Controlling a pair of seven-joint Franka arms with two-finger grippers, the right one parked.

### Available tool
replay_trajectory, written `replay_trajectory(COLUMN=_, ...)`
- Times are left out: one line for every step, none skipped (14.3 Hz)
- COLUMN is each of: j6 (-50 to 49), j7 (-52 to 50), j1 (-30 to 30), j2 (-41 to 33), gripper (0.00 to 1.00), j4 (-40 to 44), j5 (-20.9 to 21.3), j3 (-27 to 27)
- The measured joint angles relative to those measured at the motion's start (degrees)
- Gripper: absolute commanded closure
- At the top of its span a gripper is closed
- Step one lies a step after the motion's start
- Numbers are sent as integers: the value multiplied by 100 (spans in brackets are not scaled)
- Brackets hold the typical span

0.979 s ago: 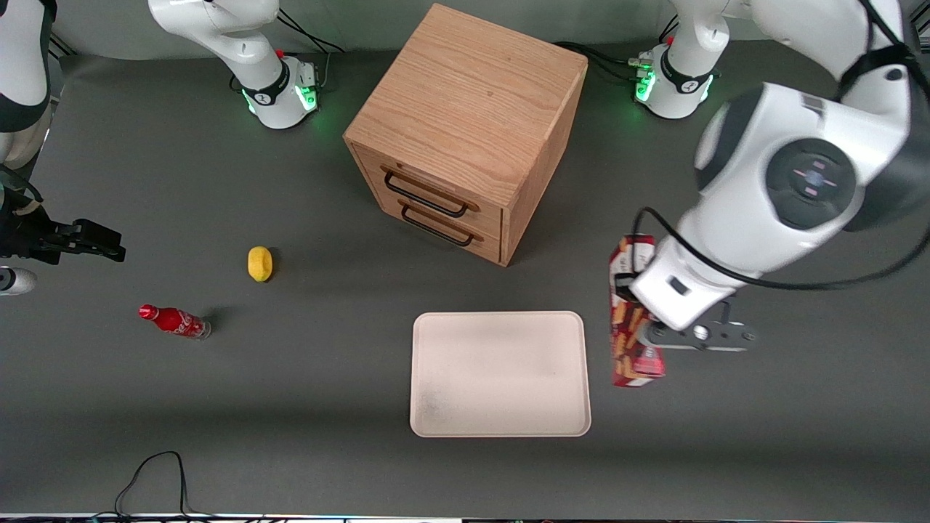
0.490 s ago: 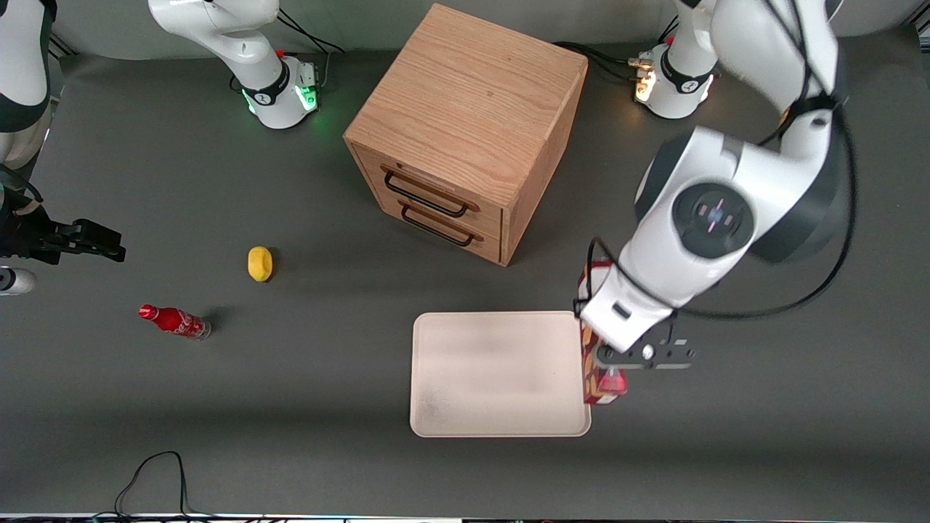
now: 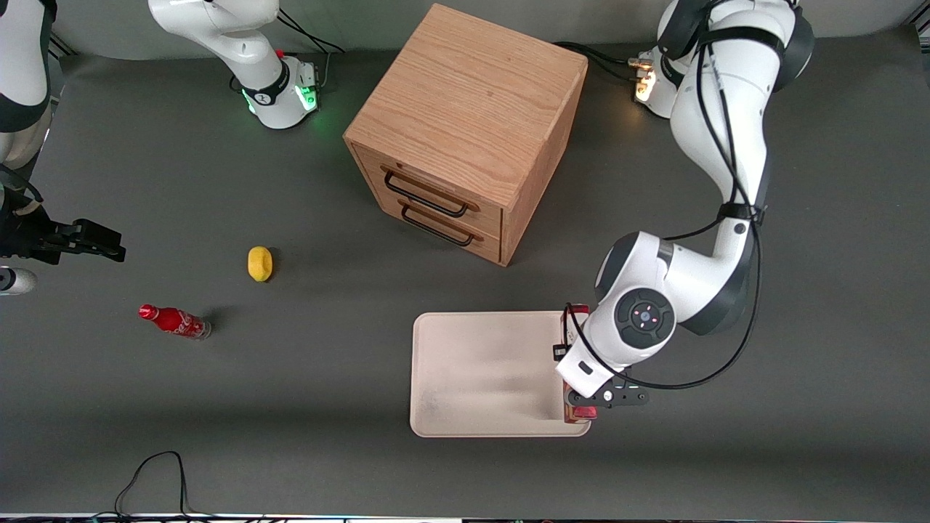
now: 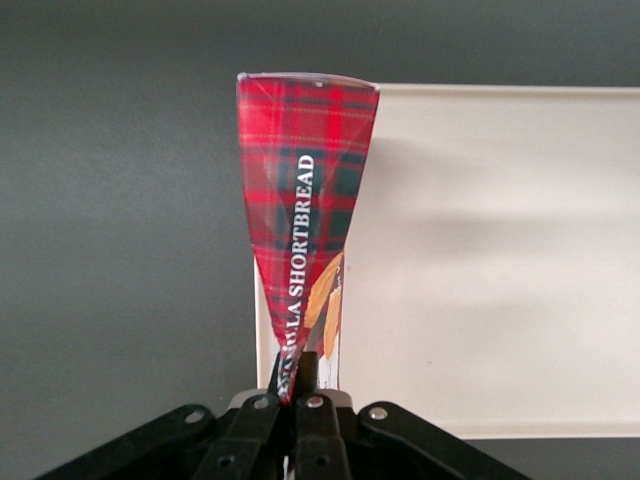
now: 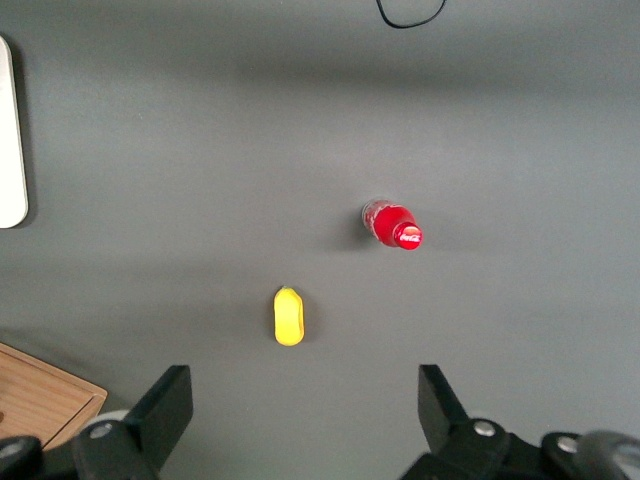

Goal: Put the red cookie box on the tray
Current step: 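Carry the red box over the white tray's edge and lower it, then open the left gripper to release the box onto the tray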

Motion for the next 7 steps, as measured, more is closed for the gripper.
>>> replay_trajectory(j6=63, j7=0, j1=8, j2=58, gripper=100, j4=-1, j5=0, j3=1)
replay_trajectory(j6=222, j7=0, j1=16, j2=120, gripper=100, j4=-12, j5=0, j3=2)
replay_trajectory(j6=401, j7=0, j1=16, j2=180, gripper=100, j4=-34, j5=0, j3=1)
replay_trajectory(j6=539, j7=0, j1=12, j2=239, gripper=100, j4=-70, j5=0, j3=-2)
replay_trajectory(j6=628, j7=0, j1=7, j2=277, gripper=100, j4=-122, j5=0, j3=-4)
replay_trajectory(j6=671, j7=0, j1=4, j2=301, gripper=100, j4=-154, j5=0, j3=-5)
replay_trajectory(j6=681, j7=0, j1=4, j2=314, gripper=100, j4=-165, j5=0, j3=-5)
